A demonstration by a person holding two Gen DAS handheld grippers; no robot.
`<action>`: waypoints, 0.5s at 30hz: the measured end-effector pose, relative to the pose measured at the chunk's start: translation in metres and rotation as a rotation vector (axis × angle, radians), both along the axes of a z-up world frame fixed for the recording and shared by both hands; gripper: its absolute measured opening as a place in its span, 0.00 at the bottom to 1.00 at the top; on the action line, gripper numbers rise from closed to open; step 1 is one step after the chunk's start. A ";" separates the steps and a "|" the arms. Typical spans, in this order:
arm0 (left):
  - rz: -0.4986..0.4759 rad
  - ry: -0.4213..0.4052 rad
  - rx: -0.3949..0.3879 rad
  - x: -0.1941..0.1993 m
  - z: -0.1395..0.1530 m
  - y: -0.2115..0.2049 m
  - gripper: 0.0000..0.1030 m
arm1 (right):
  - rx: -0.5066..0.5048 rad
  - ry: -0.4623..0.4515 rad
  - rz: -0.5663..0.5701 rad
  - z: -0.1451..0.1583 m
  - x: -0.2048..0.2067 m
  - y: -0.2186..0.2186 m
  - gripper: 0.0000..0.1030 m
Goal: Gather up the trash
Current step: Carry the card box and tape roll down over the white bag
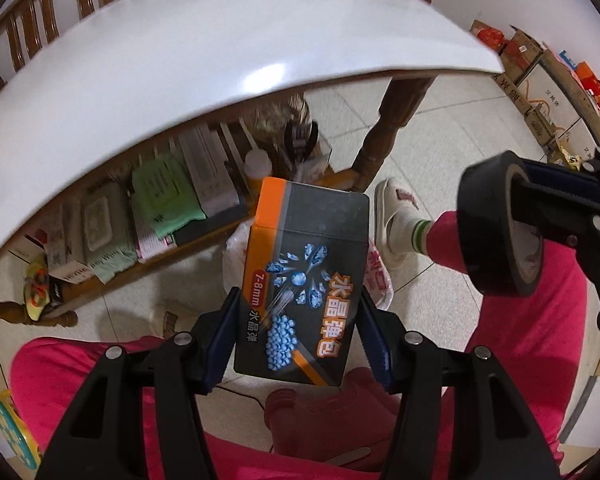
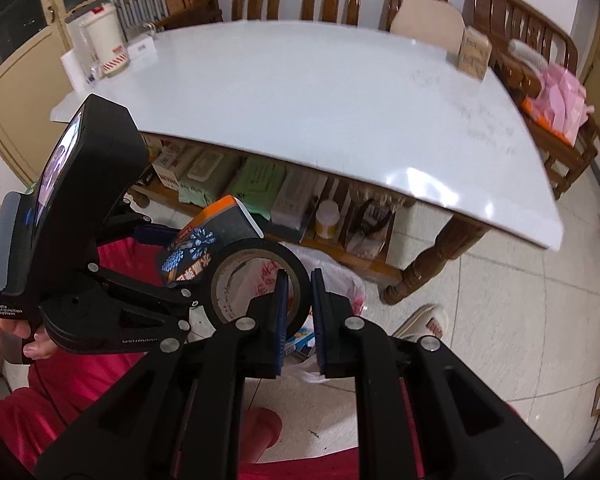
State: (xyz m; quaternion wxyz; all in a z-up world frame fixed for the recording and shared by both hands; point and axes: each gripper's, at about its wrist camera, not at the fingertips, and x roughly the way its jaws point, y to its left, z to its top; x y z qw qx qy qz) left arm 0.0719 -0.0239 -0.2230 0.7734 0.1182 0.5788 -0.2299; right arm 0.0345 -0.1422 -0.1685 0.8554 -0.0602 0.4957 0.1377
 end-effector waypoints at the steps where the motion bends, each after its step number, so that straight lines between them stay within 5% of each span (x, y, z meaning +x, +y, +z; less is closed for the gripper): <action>1: 0.005 0.013 -0.001 0.003 -0.007 0.000 0.53 | 0.002 0.011 -0.005 -0.007 0.003 -0.001 0.12; 15: 0.050 0.119 0.044 0.032 -0.092 -0.013 0.53 | -0.013 0.122 -0.092 -0.100 0.031 -0.008 0.12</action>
